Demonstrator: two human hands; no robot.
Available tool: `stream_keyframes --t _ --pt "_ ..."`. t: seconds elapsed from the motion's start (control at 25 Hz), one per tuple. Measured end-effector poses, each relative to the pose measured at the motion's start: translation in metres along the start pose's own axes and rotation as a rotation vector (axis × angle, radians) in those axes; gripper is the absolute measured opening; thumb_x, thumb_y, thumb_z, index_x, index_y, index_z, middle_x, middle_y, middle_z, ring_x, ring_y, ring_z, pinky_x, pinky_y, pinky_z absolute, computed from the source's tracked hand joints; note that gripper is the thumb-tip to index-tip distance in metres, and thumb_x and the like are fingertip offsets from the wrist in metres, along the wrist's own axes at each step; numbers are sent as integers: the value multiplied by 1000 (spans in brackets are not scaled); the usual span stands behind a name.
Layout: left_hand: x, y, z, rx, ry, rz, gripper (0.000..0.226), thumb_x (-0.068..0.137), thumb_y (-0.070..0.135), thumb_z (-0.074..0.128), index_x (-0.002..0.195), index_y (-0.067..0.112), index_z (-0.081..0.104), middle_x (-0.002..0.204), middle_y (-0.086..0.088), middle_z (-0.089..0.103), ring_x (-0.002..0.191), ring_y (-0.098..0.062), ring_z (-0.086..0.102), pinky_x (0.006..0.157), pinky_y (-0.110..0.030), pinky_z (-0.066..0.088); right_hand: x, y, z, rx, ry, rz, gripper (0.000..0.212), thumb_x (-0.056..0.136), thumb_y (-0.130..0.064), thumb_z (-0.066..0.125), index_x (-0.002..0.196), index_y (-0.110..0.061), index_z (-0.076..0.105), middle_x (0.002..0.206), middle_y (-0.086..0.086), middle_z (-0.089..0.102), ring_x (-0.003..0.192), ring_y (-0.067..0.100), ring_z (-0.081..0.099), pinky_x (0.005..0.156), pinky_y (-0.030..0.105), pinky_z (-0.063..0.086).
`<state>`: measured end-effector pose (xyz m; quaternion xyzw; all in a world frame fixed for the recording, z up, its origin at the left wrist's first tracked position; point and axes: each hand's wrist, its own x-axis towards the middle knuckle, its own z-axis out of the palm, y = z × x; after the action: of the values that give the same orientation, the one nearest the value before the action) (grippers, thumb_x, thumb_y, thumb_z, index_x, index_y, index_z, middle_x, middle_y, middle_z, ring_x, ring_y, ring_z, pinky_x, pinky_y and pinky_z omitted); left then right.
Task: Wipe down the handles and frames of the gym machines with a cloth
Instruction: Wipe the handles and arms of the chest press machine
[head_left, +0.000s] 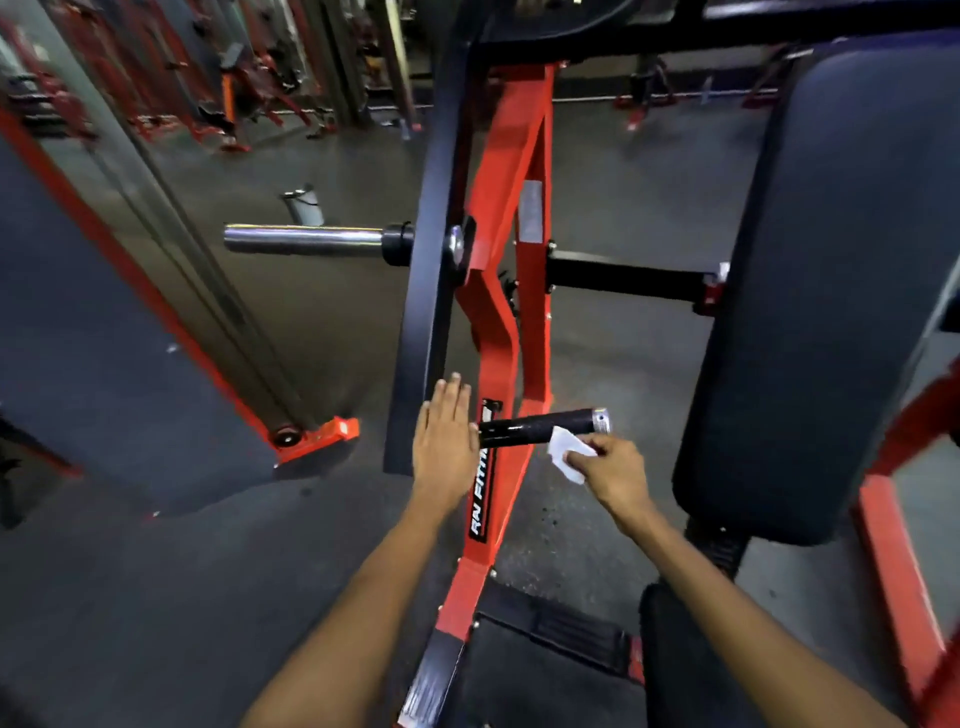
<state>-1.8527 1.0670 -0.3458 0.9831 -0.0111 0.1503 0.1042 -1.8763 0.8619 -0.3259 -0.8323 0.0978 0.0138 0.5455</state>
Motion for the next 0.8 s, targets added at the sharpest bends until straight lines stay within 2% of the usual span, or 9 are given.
stream_keyframes --t 0.12,0.16,0.24,0.32,0.36,0.44,0.52,0.64,0.8 --pt "48 -37 9 -18 -24 50 62 92 14 53 148 3 29 159 -11 16 147 -26 14 119 -41 14 8 -9 29 25 242 -31 19 81 -9 54 63 -8 61 60 3 52 59 15 46 50 18 33" --pt "60 -49 12 -25 -39 67 63 93 15 50 150 3 25 160 -11 13 148 -25 11 119 -41 12 13 -15 34 8 351 -91 18 82 -7 51 67 -7 61 69 7 53 66 17 47 58 22 36" --pt "74 -73 22 14 -48 138 59 97 19 37 151 3 20 160 -10 6 148 -24 7 120 -38 7 30 -20 37 -184 494 -282 26 84 4 47 95 -5 68 96 13 54 85 18 51 78 25 40" --pt "75 -84 30 7 -3 194 58 97 22 24 151 3 16 160 -12 5 148 -23 6 120 -37 4 45 -3 34 -596 443 -445 40 86 4 39 119 -2 60 121 15 54 112 25 52 99 32 39" --pt "73 -86 33 -24 24 180 59 96 22 22 151 3 13 160 -13 6 147 -24 7 120 -37 6 49 10 36 -779 386 -464 44 86 -1 34 124 0 56 128 16 54 122 30 49 105 37 35" --pt "70 -88 39 -83 76 118 60 95 22 21 151 3 8 159 -14 9 147 -26 10 120 -40 8 45 35 47 -950 313 -383 50 86 -7 27 129 2 51 135 16 52 132 32 41 113 41 22" --pt "70 -90 44 -99 126 104 60 96 21 23 151 2 9 159 -14 12 147 -27 11 120 -42 9 37 41 65 -961 373 -305 54 84 -4 27 134 5 45 139 20 46 135 35 34 116 42 12" --pt "70 -92 50 -92 148 122 60 96 19 23 151 2 5 160 -14 9 148 -26 6 120 -42 8 36 26 100 -910 419 -266 57 79 -1 27 133 6 44 135 24 46 132 39 32 115 48 18" --pt "71 -92 51 -130 164 130 60 97 20 23 151 3 1 160 -14 9 148 -27 8 120 -43 10 39 11 157 -904 237 -379 51 80 -3 31 126 4 51 125 19 57 123 36 47 114 46 22"
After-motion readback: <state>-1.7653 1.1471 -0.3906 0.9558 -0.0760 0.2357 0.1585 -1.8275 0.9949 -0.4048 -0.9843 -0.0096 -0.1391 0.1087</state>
